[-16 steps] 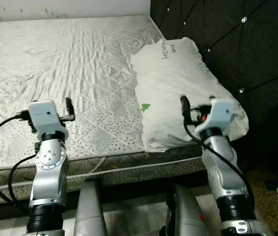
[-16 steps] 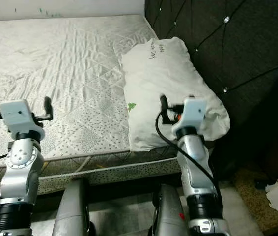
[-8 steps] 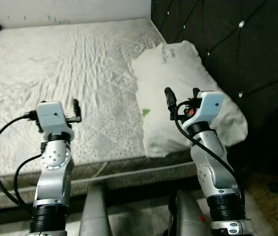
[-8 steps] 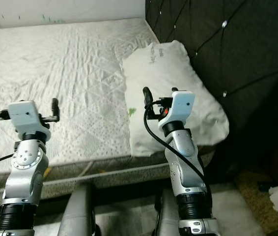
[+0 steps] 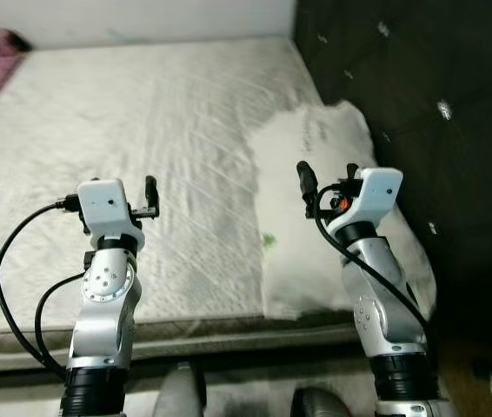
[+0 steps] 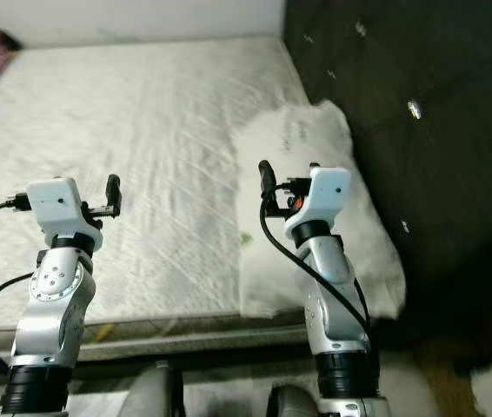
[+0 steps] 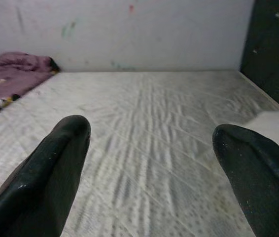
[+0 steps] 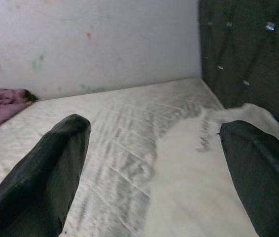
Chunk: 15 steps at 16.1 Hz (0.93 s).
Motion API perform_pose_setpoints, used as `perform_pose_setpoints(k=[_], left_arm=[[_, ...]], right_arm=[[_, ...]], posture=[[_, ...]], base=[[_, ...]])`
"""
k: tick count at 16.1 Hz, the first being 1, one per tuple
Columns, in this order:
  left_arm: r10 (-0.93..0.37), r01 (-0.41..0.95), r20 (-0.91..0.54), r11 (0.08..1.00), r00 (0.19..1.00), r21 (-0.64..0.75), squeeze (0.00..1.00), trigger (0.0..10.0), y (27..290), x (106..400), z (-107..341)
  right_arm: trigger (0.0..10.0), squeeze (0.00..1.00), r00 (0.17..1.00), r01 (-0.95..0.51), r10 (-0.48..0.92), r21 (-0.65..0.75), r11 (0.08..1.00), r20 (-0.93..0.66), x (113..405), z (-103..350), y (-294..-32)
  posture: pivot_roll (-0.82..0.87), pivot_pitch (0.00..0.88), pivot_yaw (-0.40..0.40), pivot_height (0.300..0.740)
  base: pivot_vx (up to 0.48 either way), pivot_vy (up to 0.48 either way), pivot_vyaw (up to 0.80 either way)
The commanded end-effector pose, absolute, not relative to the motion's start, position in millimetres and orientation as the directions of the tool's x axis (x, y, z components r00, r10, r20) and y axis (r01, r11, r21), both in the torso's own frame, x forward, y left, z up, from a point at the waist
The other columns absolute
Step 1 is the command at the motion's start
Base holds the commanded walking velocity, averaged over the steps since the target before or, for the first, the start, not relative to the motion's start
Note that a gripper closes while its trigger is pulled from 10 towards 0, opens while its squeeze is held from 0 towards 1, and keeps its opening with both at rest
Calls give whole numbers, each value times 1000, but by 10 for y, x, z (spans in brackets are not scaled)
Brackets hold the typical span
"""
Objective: Clean up the room
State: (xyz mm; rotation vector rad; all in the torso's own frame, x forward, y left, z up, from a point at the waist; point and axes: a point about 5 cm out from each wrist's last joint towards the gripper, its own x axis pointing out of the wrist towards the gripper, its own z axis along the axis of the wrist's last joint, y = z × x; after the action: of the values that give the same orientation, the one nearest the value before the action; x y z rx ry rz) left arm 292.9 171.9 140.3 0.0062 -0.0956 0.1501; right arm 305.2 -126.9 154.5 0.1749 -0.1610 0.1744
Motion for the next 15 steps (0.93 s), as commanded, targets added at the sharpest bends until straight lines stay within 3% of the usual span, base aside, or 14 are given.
perform_pose_setpoints(k=[1, 6, 15], left_arm=[[146, -147, 85, 989, 986, 4, 0, 10000, 1735, 2913, 1401], [135, -139, 73, 988, 988, 61, 0, 10000, 1711, 2910, 1391], [99, -99, 36, 995, 994, -1, 0, 10000, 1672, 2829, 1298]], right_arm=[[10000, 0, 974, -175, 147, 159, 972, 173, 3034, 1555, -1283], [10000, 0, 982, -140, 120, 141, 980, 144, 3015, 1504, -1337], [10000, 0, 995, -73, 65, 109, 991, 72, 2936, 1345, -1405]], posture=[[21, 0, 55, 740], [20, 0, 45, 740], [10, 0, 25, 740]], base=[[0, 0, 0], [0, 0, 0], [0, 53, 0]])
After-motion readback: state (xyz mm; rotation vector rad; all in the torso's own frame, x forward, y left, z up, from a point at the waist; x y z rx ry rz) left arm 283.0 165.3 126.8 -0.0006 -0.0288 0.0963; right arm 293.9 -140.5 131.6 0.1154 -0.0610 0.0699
